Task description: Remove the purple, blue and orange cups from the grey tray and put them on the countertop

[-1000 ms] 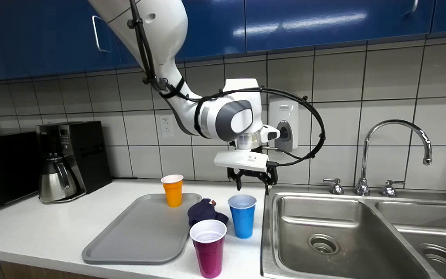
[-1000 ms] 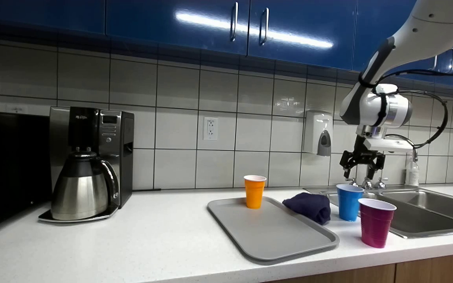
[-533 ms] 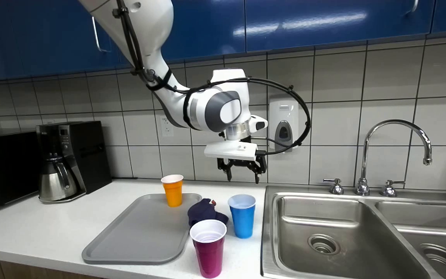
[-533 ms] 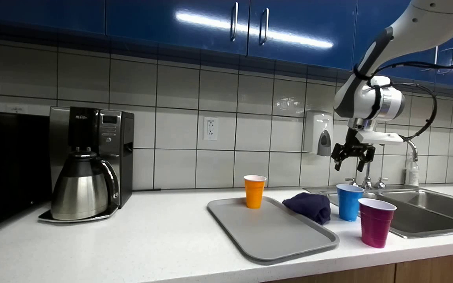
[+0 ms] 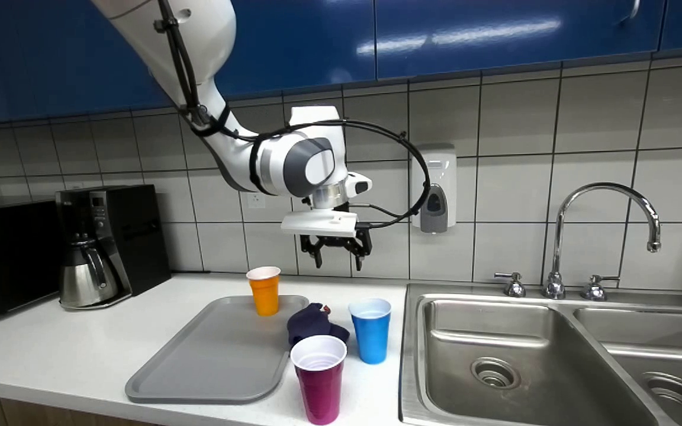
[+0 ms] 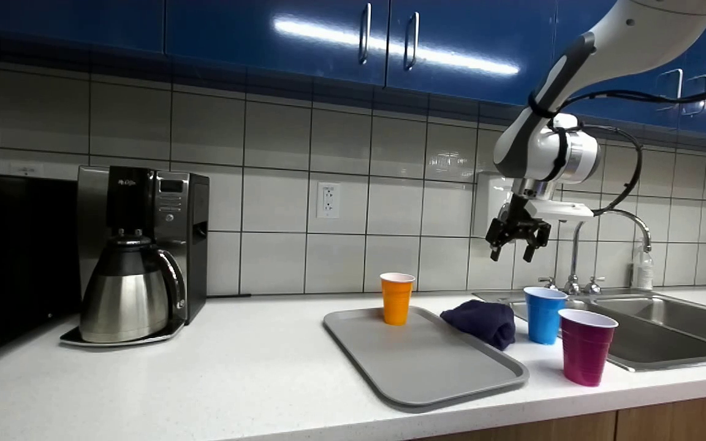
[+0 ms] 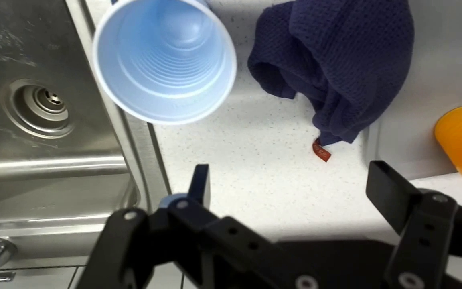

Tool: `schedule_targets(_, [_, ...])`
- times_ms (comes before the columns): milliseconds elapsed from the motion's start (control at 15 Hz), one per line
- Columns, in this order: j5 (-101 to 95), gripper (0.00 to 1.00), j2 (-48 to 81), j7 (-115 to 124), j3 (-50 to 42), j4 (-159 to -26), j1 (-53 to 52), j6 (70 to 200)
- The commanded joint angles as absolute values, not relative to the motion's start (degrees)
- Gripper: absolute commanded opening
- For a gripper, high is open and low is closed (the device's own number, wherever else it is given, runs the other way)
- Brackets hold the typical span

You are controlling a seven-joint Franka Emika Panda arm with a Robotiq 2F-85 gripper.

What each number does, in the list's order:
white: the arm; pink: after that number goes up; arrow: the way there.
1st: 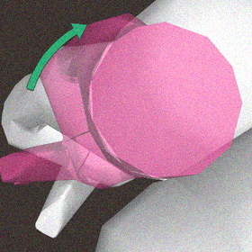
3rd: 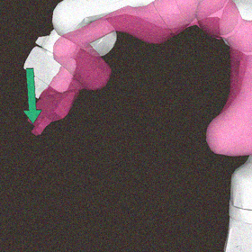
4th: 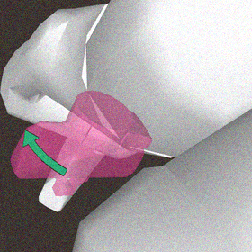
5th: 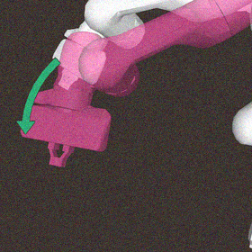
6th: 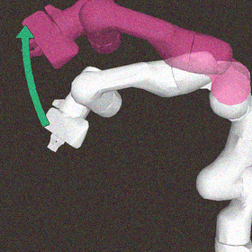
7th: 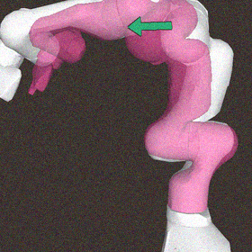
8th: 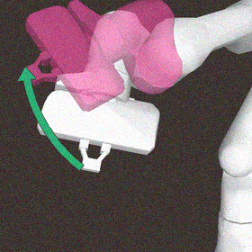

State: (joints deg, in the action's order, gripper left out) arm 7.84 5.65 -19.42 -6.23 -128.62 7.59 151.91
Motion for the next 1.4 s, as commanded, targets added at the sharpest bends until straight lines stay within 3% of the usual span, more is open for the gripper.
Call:
schedule_targets(0, [6.86, 1.0, 4.6, -17.37, -4.57, -129.33, 6.28, 153.02])
schedule_targets(1333, [7.98, 1.0, 11.31, -15.55, 2.5, -123.0, 0.36, 157.18])
